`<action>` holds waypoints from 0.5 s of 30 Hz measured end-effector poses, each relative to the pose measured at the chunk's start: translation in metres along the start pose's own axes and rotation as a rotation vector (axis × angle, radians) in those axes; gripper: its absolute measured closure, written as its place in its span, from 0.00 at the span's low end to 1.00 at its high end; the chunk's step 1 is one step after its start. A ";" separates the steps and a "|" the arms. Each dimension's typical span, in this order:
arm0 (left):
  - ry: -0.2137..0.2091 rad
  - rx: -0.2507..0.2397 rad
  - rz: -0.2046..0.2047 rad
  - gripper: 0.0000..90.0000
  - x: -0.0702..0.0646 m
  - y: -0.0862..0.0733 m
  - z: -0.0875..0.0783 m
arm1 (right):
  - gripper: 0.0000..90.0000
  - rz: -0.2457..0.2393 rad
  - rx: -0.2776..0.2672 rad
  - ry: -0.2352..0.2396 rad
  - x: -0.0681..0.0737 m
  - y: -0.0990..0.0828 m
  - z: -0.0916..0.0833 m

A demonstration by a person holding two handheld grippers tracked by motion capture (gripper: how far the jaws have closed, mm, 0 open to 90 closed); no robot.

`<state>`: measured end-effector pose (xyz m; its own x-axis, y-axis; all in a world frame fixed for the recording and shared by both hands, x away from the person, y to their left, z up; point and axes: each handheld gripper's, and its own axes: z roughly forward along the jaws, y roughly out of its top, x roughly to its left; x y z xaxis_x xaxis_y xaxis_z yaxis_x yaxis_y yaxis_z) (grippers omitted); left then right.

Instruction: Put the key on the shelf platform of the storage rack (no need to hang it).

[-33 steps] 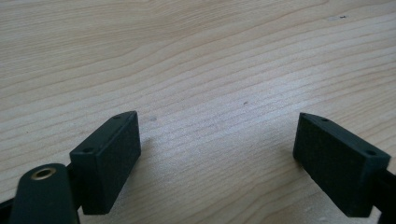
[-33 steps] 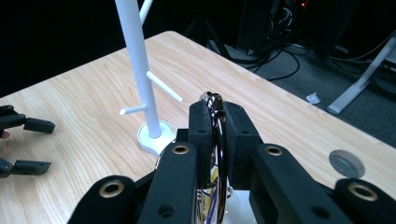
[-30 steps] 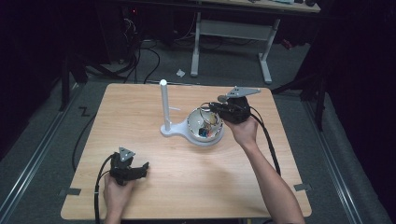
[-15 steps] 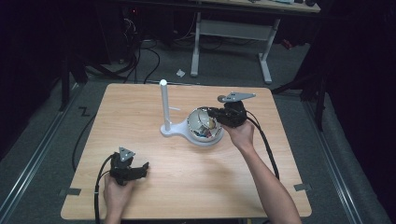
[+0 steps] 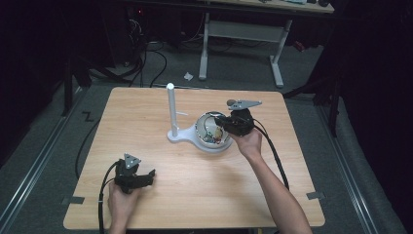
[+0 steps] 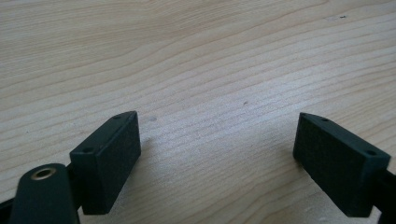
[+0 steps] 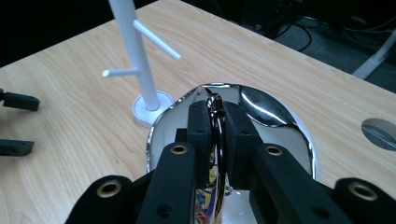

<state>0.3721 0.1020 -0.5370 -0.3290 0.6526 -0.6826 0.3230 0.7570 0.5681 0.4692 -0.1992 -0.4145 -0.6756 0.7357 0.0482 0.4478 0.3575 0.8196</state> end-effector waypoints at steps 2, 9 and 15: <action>0.000 0.000 -0.001 0.17 0.000 0.000 0.000 | 0.92 0.003 0.009 -0.006 -0.001 -0.001 0.002; 0.000 0.000 -0.001 0.17 0.000 0.000 0.000 | 0.91 0.018 0.057 -0.020 -0.005 -0.011 0.016; 0.000 0.000 -0.001 0.17 0.000 0.000 0.000 | 0.86 0.035 0.072 -0.053 -0.009 -0.015 0.016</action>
<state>0.3721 0.1019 -0.5370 -0.3293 0.6519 -0.6831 0.3227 0.7576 0.5674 0.4775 -0.2022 -0.4363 -0.6275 0.7773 0.0446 0.5133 0.3699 0.7744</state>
